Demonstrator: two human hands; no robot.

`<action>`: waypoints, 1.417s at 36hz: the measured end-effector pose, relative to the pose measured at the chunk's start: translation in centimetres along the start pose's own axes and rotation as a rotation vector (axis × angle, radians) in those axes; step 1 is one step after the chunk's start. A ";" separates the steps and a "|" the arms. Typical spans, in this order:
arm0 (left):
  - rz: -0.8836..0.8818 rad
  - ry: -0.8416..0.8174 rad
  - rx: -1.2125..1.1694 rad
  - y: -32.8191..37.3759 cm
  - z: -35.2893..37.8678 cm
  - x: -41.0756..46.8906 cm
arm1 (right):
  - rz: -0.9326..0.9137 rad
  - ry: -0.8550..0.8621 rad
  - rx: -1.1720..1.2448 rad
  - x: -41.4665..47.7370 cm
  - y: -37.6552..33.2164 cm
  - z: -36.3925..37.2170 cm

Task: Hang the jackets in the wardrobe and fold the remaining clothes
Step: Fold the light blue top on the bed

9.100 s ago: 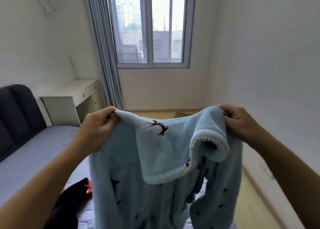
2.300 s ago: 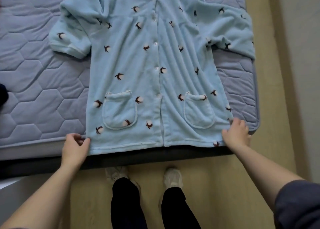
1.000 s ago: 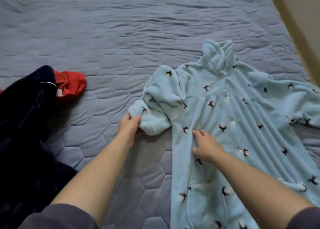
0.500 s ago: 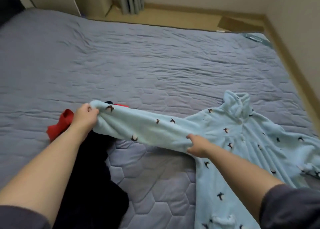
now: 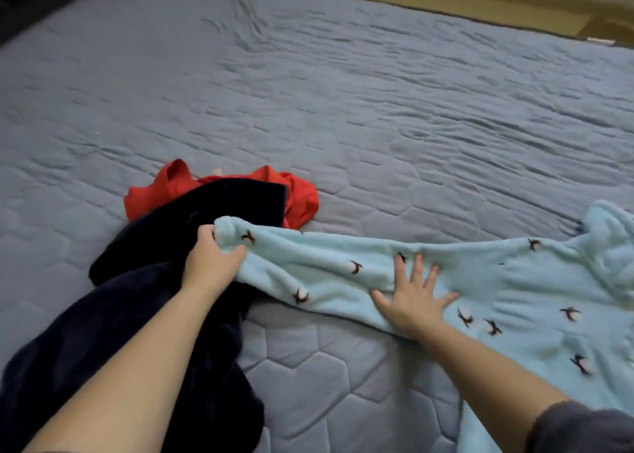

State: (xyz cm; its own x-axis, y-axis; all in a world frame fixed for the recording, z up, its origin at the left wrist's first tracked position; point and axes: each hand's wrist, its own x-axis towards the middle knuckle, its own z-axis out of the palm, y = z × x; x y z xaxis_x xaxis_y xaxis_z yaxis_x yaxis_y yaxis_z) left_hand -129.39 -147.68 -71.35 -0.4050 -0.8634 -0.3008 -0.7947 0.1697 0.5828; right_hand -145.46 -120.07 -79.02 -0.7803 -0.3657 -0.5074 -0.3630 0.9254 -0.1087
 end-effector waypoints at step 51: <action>-0.196 -0.221 -0.734 1.4 -1.6 0.9 | -0.525 -0.124 0.665 6.6 -8.3 -9.3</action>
State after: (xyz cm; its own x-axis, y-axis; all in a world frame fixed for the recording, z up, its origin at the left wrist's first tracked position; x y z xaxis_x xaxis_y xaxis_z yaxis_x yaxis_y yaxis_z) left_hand -130.09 -148.99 -69.59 -0.4303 -0.7174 -0.5479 -0.3903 -0.3994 0.8295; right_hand -152.31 -131.06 -73.55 -0.5193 -0.7855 -0.3365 -0.2576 0.5194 -0.8148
